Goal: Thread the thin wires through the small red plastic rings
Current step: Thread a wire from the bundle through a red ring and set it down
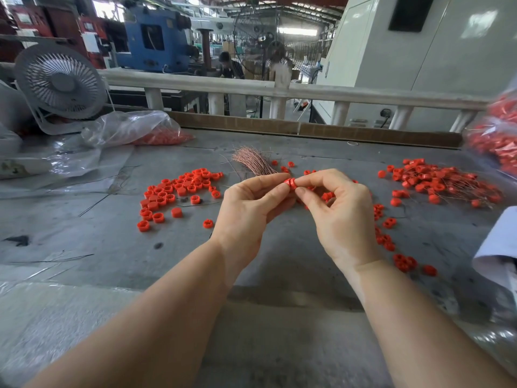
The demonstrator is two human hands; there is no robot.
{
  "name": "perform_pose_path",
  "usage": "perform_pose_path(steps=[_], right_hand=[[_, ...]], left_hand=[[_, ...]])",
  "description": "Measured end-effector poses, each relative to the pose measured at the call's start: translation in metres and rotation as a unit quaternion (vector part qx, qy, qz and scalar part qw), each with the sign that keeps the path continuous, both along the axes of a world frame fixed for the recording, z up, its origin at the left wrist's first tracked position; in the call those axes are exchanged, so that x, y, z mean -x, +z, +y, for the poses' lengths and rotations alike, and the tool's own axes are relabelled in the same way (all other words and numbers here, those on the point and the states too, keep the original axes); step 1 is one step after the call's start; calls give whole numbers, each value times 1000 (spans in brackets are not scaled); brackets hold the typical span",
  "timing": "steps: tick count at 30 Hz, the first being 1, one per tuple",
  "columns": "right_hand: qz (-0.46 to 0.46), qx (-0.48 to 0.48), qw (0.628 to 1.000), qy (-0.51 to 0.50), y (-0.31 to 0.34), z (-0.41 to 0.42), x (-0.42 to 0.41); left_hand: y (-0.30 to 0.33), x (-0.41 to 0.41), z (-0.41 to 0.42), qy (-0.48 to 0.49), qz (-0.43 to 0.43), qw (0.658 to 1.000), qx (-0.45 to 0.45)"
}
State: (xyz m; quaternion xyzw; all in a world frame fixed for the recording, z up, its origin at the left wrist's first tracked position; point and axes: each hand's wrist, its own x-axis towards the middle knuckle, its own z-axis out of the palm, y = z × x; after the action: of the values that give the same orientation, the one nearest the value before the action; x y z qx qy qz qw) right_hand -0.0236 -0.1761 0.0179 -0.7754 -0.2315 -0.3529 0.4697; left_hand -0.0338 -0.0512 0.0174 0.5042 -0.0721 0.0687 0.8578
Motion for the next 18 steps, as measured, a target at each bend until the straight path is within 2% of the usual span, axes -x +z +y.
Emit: perform_pose_path(steps=[18], right_hand=[[9, -8, 1000, 3, 1, 1, 2]], left_hand=[[2, 1, 0, -5, 7, 1000, 7]])
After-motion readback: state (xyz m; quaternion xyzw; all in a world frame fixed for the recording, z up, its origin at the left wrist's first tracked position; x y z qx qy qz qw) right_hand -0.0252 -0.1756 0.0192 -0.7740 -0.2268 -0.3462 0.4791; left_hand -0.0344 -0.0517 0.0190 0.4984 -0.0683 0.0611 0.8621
